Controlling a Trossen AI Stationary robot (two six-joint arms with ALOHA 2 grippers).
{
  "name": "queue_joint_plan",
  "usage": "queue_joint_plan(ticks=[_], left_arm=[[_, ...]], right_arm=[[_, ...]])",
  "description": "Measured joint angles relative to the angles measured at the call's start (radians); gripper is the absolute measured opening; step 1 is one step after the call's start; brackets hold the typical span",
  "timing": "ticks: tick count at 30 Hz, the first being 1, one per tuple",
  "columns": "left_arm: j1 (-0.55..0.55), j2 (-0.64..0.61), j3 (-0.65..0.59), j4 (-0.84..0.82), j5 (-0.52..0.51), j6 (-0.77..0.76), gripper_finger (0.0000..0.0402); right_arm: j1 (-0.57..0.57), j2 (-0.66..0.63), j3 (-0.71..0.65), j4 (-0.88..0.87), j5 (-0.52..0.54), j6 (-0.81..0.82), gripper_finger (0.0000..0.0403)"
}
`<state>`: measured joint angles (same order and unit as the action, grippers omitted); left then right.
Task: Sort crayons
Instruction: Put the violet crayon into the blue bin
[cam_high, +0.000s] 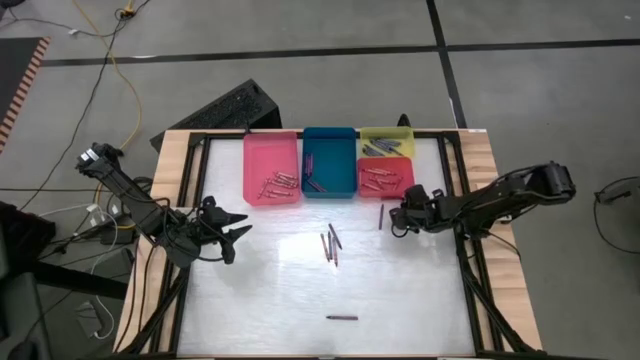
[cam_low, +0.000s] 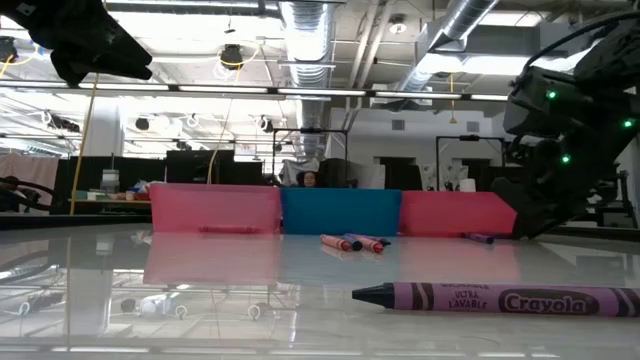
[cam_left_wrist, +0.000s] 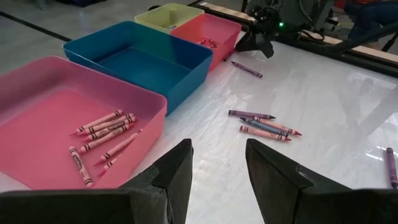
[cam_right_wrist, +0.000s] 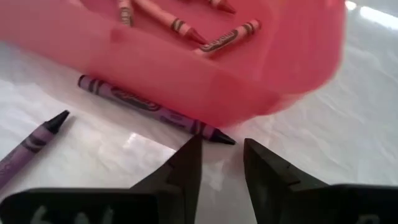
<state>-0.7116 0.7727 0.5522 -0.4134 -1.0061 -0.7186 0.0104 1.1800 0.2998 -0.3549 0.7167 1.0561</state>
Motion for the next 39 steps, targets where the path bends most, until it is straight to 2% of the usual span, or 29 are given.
queue_joint_plan(ticks=[8, 20, 22, 25, 30, 34, 39], left_arm=[[0.000, 0.000, 0.000, -0.001, 0.002, 0.000, 0.0139], [0.000, 0.000, 0.000, -0.017, 0.002, -0.002, 0.0139], [0.000, 0.000, 0.000, -0.017, 0.002, -0.002, 0.0139], [0.000, 0.000, 0.000, -0.017, 0.002, -0.004, 0.0139], [0.000, 0.000, 0.000, -0.017, 0.001, -0.011, 0.0139], [0.000, 0.000, 0.000, -0.017, 0.001, -0.012, 0.0139], [0.000, 0.000, 0.000, -0.019, 0.000, -0.026, 0.0139]], right_arm=[[0.050, 0.108, 0.021, 0.064, -0.054, -0.048, 0.0132], [0.251, 0.096, 0.167, 0.083, -0.235, -0.197, 0.0132], [0.273, 0.096, 0.183, 0.080, -0.229, -0.195, 0.0132], [0.288, 0.096, 0.199, 0.075, -0.163, -0.146, 0.0132], [0.289, 0.112, 0.200, 0.075, -0.057, -0.002, 0.0132], [0.280, 0.168, 0.200, 0.098, -0.015, 0.092, 0.0132], [0.268, 0.281, 0.201, 0.200, -0.010, 0.120, 0.0132]])
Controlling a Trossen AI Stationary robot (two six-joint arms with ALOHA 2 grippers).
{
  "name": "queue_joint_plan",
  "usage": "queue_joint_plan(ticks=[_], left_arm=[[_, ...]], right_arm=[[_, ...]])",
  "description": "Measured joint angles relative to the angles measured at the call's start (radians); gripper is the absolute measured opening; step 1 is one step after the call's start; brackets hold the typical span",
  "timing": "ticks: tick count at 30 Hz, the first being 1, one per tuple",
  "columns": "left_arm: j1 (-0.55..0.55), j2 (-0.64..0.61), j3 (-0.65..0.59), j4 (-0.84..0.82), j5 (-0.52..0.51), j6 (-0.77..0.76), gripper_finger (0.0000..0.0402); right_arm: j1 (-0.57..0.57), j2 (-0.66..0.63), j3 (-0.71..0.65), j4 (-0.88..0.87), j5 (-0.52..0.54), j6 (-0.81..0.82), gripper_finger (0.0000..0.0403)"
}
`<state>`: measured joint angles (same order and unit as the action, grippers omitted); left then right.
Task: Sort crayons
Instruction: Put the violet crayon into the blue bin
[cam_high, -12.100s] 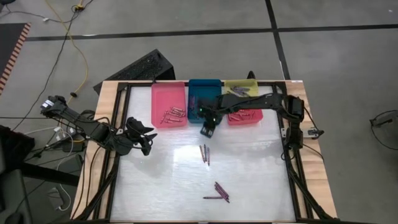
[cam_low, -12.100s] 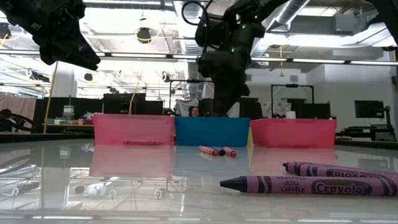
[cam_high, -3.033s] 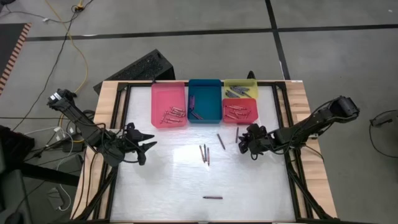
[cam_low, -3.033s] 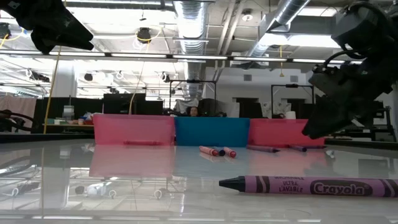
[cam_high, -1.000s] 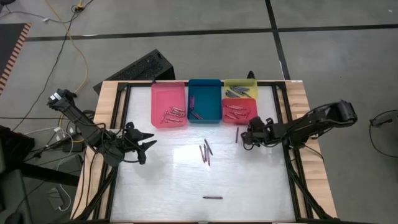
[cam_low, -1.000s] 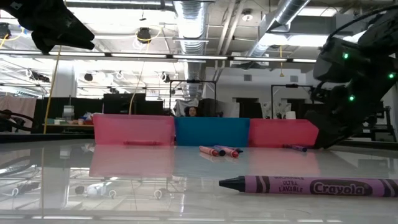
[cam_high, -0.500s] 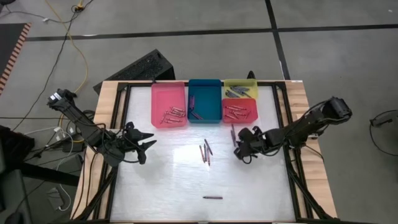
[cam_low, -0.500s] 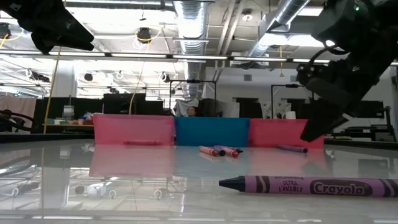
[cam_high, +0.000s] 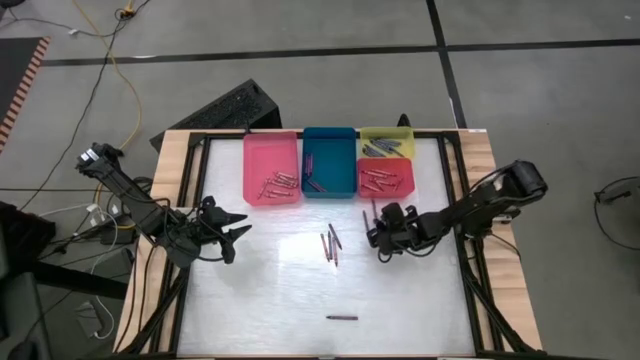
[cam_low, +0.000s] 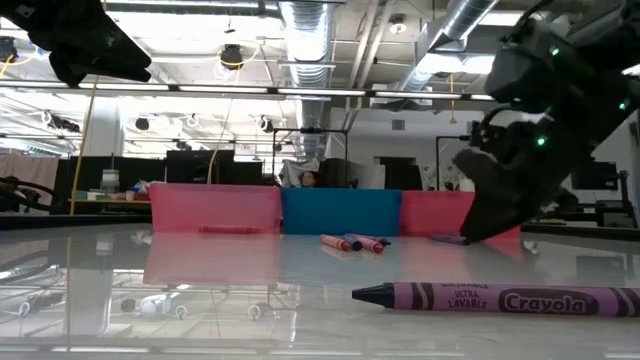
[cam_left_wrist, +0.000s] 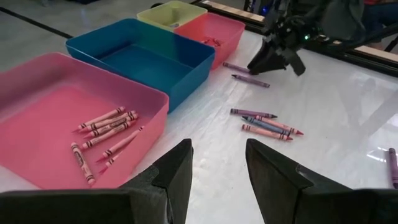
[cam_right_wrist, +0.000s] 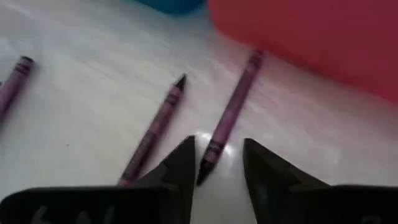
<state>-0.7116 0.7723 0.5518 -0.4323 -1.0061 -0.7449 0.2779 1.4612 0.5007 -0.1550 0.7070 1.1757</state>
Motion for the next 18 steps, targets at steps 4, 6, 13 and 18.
queue_joint_plan(ticks=[4, 6, 13, 18], left_arm=[[0.000, 0.000, 0.000, -0.003, 0.000, -0.001, 0.0139], [0.000, 0.000, 0.000, -0.003, 0.000, -0.002, 0.0139], [0.000, 0.000, 0.000, -0.004, 0.000, -0.005, 0.0139], [0.000, 0.000, 0.000, -0.004, 0.003, -0.020, 0.0139]], right_arm=[[0.001, 0.070, 0.006, 0.033, 0.018, 0.001, 0.0132], [0.000, 0.085, 0.012, 0.023, 0.025, 0.018, 0.0132], [0.000, 0.096, 0.013, 0.000, 0.020, 0.053, 0.0112], [0.000, 0.097, 0.011, -0.007, 0.006, 0.055, 0.0035]])
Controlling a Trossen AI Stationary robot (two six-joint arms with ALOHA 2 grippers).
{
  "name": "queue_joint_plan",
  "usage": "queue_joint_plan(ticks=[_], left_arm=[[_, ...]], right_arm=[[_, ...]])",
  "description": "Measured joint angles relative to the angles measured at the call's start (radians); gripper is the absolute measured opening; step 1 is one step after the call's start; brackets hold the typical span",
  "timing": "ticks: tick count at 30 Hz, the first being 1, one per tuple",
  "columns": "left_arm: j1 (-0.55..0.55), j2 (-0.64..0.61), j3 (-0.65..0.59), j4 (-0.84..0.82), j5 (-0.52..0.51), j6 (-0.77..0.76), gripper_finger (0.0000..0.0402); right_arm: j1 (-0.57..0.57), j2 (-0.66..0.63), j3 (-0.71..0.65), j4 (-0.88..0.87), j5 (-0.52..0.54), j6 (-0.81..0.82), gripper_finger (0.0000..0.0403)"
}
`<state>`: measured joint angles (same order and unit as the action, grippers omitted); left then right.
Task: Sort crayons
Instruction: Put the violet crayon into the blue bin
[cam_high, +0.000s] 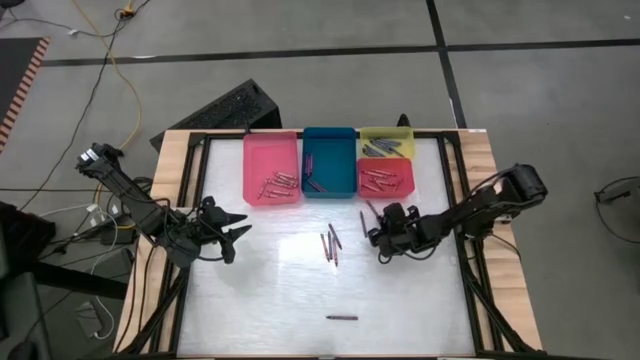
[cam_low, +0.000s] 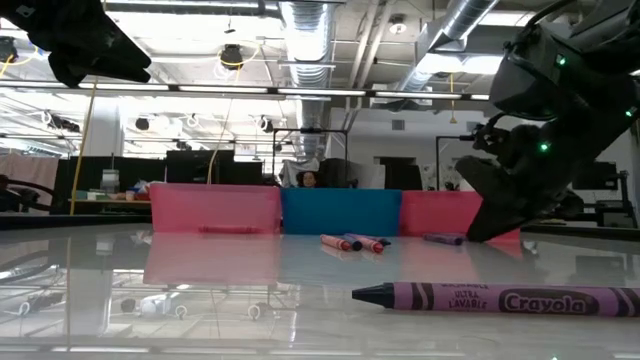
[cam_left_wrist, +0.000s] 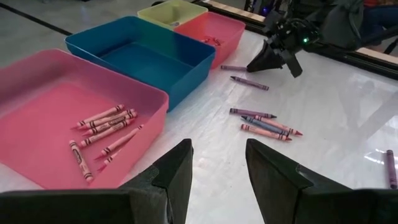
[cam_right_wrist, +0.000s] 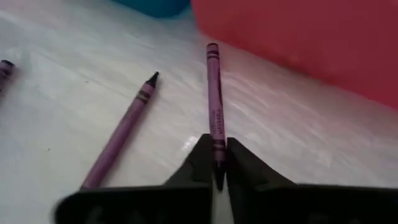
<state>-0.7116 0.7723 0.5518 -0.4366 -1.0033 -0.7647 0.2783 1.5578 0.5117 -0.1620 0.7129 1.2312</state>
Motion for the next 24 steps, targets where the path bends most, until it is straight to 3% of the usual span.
queue_joint_plan(ticks=[3, 11, 17, 24], left_arm=[[0.000, 0.000, 0.000, 0.000, 0.002, 0.000, 0.0139], [0.000, 0.000, 0.000, 0.000, 0.003, -0.004, 0.0139], [0.000, 0.000, 0.000, 0.000, 0.004, -0.007, 0.0139], [0.000, 0.000, 0.000, 0.000, 0.005, -0.018, 0.0139]], right_arm=[[0.002, 0.000, 0.000, 0.003, -0.002, 0.000, 0.0009], [0.037, -0.002, 0.015, 0.007, -0.002, -0.001, 0.0004], [0.086, 0.000, 0.103, -0.016, -0.034, -0.009, 0.0004], [0.116, 0.001, 0.261, -0.090, -0.033, -0.137, 0.0004]])
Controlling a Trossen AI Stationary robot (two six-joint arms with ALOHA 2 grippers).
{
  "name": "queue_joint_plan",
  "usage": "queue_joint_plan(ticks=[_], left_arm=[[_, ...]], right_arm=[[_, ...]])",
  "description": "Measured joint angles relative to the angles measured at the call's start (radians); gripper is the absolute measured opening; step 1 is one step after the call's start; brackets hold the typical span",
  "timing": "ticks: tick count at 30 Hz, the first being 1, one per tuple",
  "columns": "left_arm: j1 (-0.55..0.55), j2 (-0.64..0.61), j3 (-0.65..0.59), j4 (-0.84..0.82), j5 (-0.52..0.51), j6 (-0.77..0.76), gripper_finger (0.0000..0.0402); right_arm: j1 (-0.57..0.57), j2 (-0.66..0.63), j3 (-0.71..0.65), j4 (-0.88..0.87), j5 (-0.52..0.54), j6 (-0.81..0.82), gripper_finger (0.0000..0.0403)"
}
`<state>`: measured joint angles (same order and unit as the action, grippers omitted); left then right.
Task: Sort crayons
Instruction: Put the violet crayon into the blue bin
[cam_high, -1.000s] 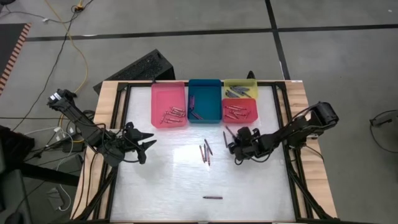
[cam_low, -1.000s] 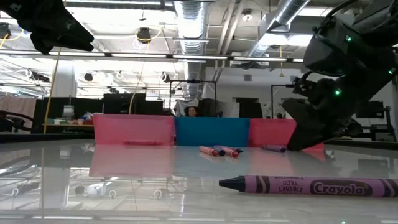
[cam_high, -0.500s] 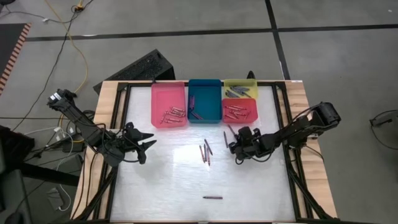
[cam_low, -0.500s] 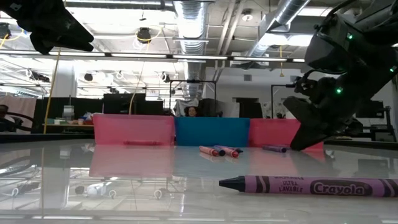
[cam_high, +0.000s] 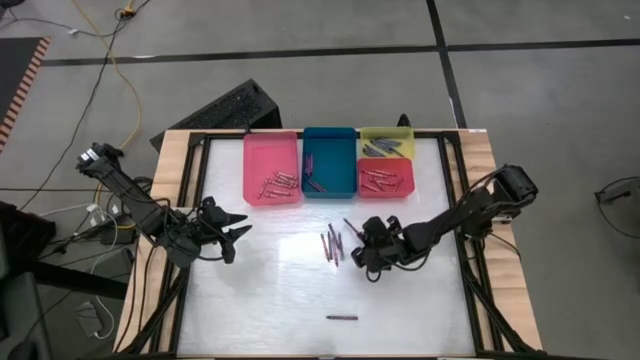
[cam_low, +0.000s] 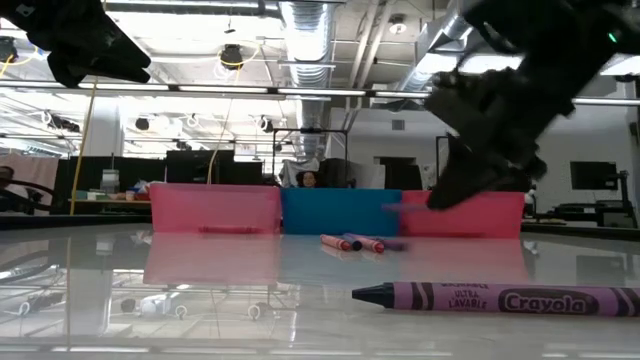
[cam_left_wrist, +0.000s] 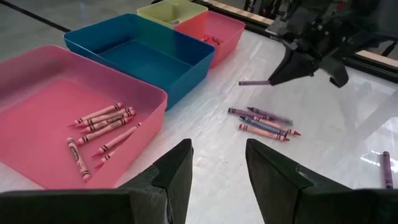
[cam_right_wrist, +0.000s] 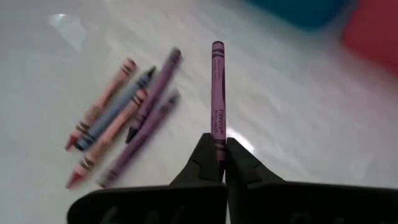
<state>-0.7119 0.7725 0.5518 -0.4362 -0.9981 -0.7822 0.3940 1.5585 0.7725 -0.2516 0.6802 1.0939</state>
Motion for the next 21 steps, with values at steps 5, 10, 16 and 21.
queue_joint_plan(ticks=[5, 10, 16, 21], left_arm=[[0.000, 0.000, 0.000, 0.000, 0.000, 0.000, 0.0139], [0.000, 0.000, 0.000, 0.000, -0.001, 0.000, 0.0139], [0.000, 0.000, 0.000, -0.006, -0.001, 0.000, 0.0139], [0.000, 0.000, 0.000, -0.023, -0.002, -0.011, 0.0139]], right_arm=[[-0.021, 0.000, 0.105, -0.029, 0.055, -0.144, 0.0004], [-0.107, 0.000, 0.171, -0.030, 0.132, -0.287, 0.0004], [-0.265, 0.001, 0.191, 0.091, 0.123, -0.468, 0.0004], [-0.405, 0.001, 0.192, 0.190, 0.035, -0.576, 0.0004]])
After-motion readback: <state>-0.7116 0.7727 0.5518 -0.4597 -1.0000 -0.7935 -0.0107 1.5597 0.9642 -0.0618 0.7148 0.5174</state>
